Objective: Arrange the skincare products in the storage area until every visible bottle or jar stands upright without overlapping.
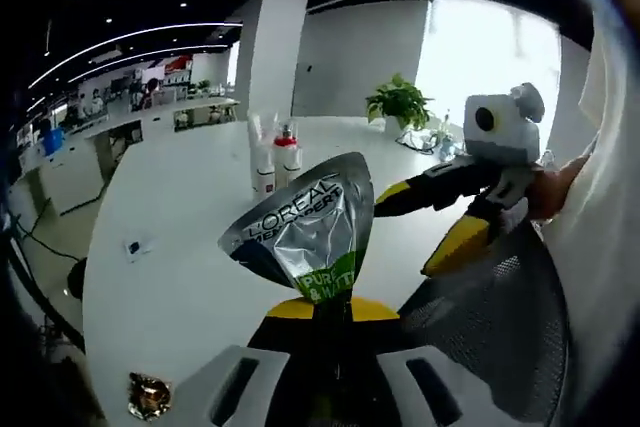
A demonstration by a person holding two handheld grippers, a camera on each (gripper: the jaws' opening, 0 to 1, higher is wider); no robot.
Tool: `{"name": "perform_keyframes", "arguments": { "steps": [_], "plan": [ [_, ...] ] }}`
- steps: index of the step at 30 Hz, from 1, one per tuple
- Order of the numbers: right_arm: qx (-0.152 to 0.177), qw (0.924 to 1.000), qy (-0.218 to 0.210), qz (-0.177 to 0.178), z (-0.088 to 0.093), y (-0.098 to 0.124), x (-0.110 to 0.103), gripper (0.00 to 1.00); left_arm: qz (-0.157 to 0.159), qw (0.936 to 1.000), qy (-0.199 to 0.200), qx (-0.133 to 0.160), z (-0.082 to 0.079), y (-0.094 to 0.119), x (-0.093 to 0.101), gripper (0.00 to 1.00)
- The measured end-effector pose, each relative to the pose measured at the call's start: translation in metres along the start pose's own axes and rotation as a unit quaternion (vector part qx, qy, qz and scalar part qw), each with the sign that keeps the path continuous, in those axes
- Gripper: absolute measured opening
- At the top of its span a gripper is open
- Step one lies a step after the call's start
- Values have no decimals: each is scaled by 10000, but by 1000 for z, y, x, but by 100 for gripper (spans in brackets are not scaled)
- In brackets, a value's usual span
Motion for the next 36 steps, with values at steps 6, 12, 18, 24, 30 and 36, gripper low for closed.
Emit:
{"name": "perform_keyframes", "arguments": {
  "steps": [6, 12, 18, 24, 30, 36],
  "plan": [
    [1311, 9582, -2442, -715, -11, -19, 0, 67, 329, 9992, -199, 115, 0, -1, 4, 8],
    [1173, 9588, -2495, -682, 0, -32, -1, 60, 558, 9927, -1061, 85, 8, 1, 20, 8],
    [1021, 9551, -2712, -621, 12, -30, 1, 30, 577, 9860, -1563, 110, 14, 0, 28, 9],
    [918, 9543, -2797, -518, 16, -28, 2, 22, 542, 9843, -1677, 92, 16, -4, 26, 11],
    [1087, 9478, -2955, -505, 15, -22, 9, 6, 507, 9888, -1404, 35, 16, -7, 22, 29],
    [1144, 9502, -2858, -483, 12, -19, 11, 1, 705, 9958, -588, -24, 10, -5, 22, 44]
  ]
}}
Point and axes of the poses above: the point that each gripper's makers call its tool centre point, and the gripper's own axes: y roughly backward along the fingers, x roughly to its right, z roughly out of its underside, the point moved 4 cm from there along y, roughly backward along the fingers, and after that the axes turned 15 degrees about -z, right-handed, at the moved point
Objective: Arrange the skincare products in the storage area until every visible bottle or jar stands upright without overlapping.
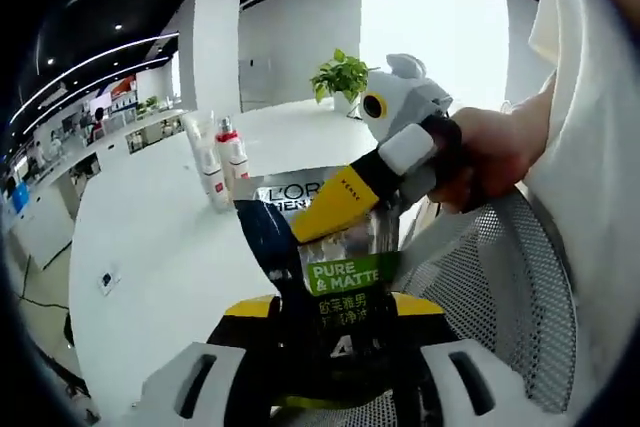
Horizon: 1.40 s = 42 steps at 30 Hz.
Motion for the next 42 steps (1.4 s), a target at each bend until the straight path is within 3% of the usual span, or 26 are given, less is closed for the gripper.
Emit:
{"name": "perform_keyframes", "arguments": {
  "steps": [6, 10, 12, 16, 18, 21, 24, 28, 30, 32, 33, 35, 37, 38, 40, 42],
  "plan": [
    [114, 9996, 163, -182, -7, 3, -7, 1, -30, 9963, 830, 219, -12, 6, -17, 44],
    [45, 9988, 153, -455, -8, 3, -14, 1, 29, 9919, 1230, 312, -18, 8, -22, 53],
    [-219, 9971, 233, -684, -5, 1, -22, 1, 391, 9880, 1463, 320, -20, 10, -15, 57],
    [-717, 9872, 651, -1265, -4, -2, -41, 1, 1089, 9781, 1775, 71, -18, 14, 0, 51],
    [-1029, 9787, 826, -1570, -5, -2, -50, 1, 1588, 9670, 1989, 101, -22, 18, 10, 44],
    [-1427, 9667, 998, -1876, -8, -1, -60, 1, 1969, 9537, 2263, 224, -30, 25, 14, 32],
    [-1758, 9572, 1061, -2039, -11, -2, -66, 1, 2169, 9498, 2217, 417, -33, 32, 14, 18],
    [-1764, 9570, 1140, -2000, -19, -10, -65, 2, 2062, 9488, 2306, 641, -37, 36, 7, 5],
    [-1692, 9597, 1139, -1935, -22, -15, -63, 3, 1875, 9514, 2329, 733, -38, 36, 2, 3],
    [-1557, 9633, 1098, -1891, -25, -18, -62, 7, 1823, 9502, 2399, 790, -39, 37, -3, 2],
    [-1296, 9691, 1134, -1763, -32, -22, -59, 11, 1754, 9479, 2503, 893, -41, 38, -7, 2],
    [-1169, 9736, 952, -1716, -34, -21, -57, 17, 1638, 9422, 2699, 1118, -46, 39, -16, 2],
    [-1126, 9770, 798, -1626, -35, -20, -52, 20, 1491, 9326, 2987, 1374, -51, 43, -27, 2],
    [-1116, 9772, 811, -1611, -34, -20, -52, 20, 1448, 9243, 3194, 1504, -53, 45, -34, 2],
    [-1078, 9794, 747, -1535, -32, -21, -52, 22, 1400, 9136, 3509, 1504, -53, 45, -42, 2],
    [-1043, 9811, 702, -1473, -31, -23, -51, 22, 1427, 9137, 3465, 1571, -53, 46, -42, 2]
  ]
}}
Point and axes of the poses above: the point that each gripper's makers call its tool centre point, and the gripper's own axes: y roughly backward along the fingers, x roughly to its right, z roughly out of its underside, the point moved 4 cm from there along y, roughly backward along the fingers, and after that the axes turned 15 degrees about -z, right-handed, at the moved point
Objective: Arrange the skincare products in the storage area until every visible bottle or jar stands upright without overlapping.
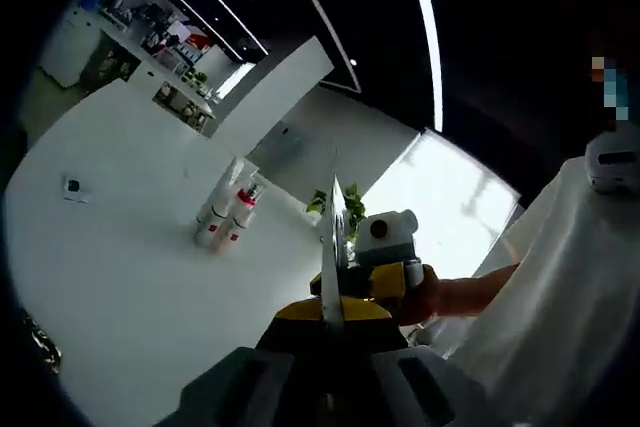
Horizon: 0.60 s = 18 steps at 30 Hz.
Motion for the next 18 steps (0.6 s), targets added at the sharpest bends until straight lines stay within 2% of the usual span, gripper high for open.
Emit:
{"name": "perform_keyframes", "arguments": {
  "steps": [2, 3, 4, 5, 6, 7, 9, 14, 18],
  "plan": [
    [81, 9999, -21, 108, -2, -3, 3, 19, 48, 10000, 22, 49, -1, 0, 2, 2],
    [172, 9996, -96, 185, -5, -3, 6, 13, 82, 9998, 78, 193, -3, 0, 2, 2],
    [211, 9993, -160, 247, -6, -2, 8, 10, 118, 9996, 157, 183, -4, 1, 1, 2],
    [300, 9989, -364, 76, -8, -4, 4, 8, 64, 9995, 214, 239, -6, 2, 0, 2],
    [440, 9973, -587, 82, -12, -6, 4, 5, 66, 9992, 247, 305, -9, 2, -1, 2],
    [478, 9970, -601, 61, -14, -6, 3, 3, 64, 9989, 324, 339, -10, 3, -2, 2],
    [442, 9968, -670, 24, -18, -8, -1, 0, 152, 9981, 408, 426, -13, 5, -1, 3],
    [244, 9984, -504, 14, -26, -18, -11, 0, 349, 9959, 539, 640, -20, 11, 2, 3],
    [117, 9986, -505, 121, -30, -25, -9, 0, 298, 9944, 659, 765, -23, 13, -3, 3]
  ]
}}
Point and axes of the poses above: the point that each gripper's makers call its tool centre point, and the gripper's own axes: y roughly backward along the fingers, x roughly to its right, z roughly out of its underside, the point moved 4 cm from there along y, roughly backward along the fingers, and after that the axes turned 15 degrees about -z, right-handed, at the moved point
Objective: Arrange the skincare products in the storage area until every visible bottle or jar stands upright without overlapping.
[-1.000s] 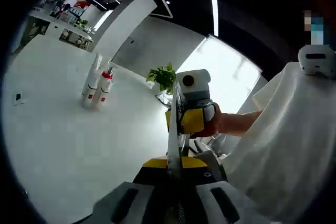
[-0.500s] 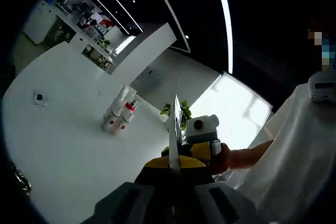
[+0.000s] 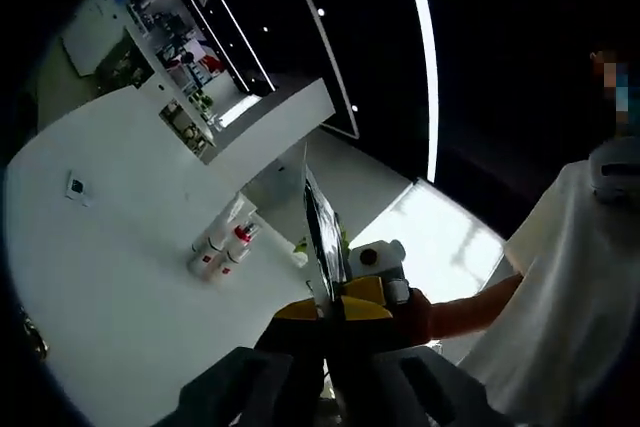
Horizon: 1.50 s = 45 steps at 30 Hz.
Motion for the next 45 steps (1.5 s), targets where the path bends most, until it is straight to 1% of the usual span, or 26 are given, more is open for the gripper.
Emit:
{"name": "perform_keyframes", "arguments": {
  "steps": [2, 4, 7, 9, 13, 14, 15, 16, 17, 18, 19, 20, 21, 23, 26, 29, 30, 32, 33, 35, 38, 39, 40, 42, 43, 45],
  "plan": [
    [13, 10000, -23, 49, -1, -4, 2, 3, -14, 9999, 57, 106, -3, 3, -2, 3],
    [133, 9998, -90, 133, -3, -7, 4, 5, 10, 9998, 145, 164, -6, 2, -4, 2],
    [150, 9994, 6, 319, 1, -5, 7, 11, -86, 9998, 193, 28, -4, -2, -8, 2],
    [34, 9986, 107, 523, 11, -1, 9, 14, -125, 9997, 161, -99, 1, -6, -9, 2],
    [-49, 9978, -49, 657, 24, 5, 16, 13, -192, 9995, 175, -197, 4, -6, -10, 2],
    [-43, 9979, -66, 639, 27, 5, 16, 11, -206, 9994, 215, -164, 3, -5, -12, 2],
    [-46, 9980, -129, 610, 28, 5, 15, 4, -137, 9991, 410, -50, -2, -3, -11, 2],
    [128, 9991, -343, 226, 26, 0, 5, 2, -123, 9983, 569, 18, -5, -1, -12, 3],
    [249, 9985, -443, 200, 23, -1, 4, 1, -57, 9973, 720, 137, -10, -1, -11, 3],
    [248, 9987, -329, 316, 22, -1, 7, 0, -33, 9968, 770, 209, -13, 0, -12, 3],
    [224, 9988, -193, 378, 21, -5, 8, 0, -108, 9974, 690, 177, -13, 0, -18, 3],
    [198, 9987, -186, 423, 21, -8, 11, 0, -171, 9970, 733, 185, -14, 0, -22, 4],
    [201, 9986, -189, 447, 20, -12, 13, 0, -155, 9950, 961, 224, -17, 1, -26, 3],
    [267, 9986, -201, 404, 15, -16, 15, 0, -42, 9921, 1202, 363, -23, 3, -28, 3],
    [368, 9987, -168, 297, 9, -21, 14, 0, 34, 9897, 1338, 513, -28, 6, -29, 3],
    [376, 9988, -156, 269, 8, -21, 14, 0, 25, 9890, 1384, 513, -28, 6, -29, 3],
    [399, 9987, -128, 289, 7, -20, 15, 0, -2, 9895, 1353, 507, -27, 5, -29, 3],
    [595, 9975, -219, 305, 4, -17, 17, 0, -1, 9889, 1413, 459, -27, 4, -31, 3],
    [717, 9965, -382, 197, 2, -17, 15, 0, 46, 9883, 1454, 461, -28, 3, -31, 3],
    [718, 9961, -496, 98, 2, -16, 15, 0, 164, 9873, 1517, 436, -29, 3, -29, 2],
    [789, 9962, -336, 158, -3, -15, 16, 2, 217, 9860, 1610, 364, -28, 2, -30, 2],
    [875, 9955, -298, 195, -7, -14, 17, 3, 253, 9859, 1625, 316, -26, 1, -30, 2],
    [1172, 9926, -212, 249, -17, -11, 18, 3, 284, 9865, 1601, 207, -24, 1, -29, 2],
    [1500, 9881, -177, 298, -32, -4, 19, 6, 331, 9879, 1515, 29, -18, -1, -26, 2],
    [1585, 9868, -145, 290, -38, -2, 18, 6, 349, 9887, 1456, -58, -15, -2, -24, 2],
    [1455, 9885, 16, 419, -44, 3, 19, 2, 358, 9899, 1361, -163, -11, -5, -21, 2]
  ]
}}
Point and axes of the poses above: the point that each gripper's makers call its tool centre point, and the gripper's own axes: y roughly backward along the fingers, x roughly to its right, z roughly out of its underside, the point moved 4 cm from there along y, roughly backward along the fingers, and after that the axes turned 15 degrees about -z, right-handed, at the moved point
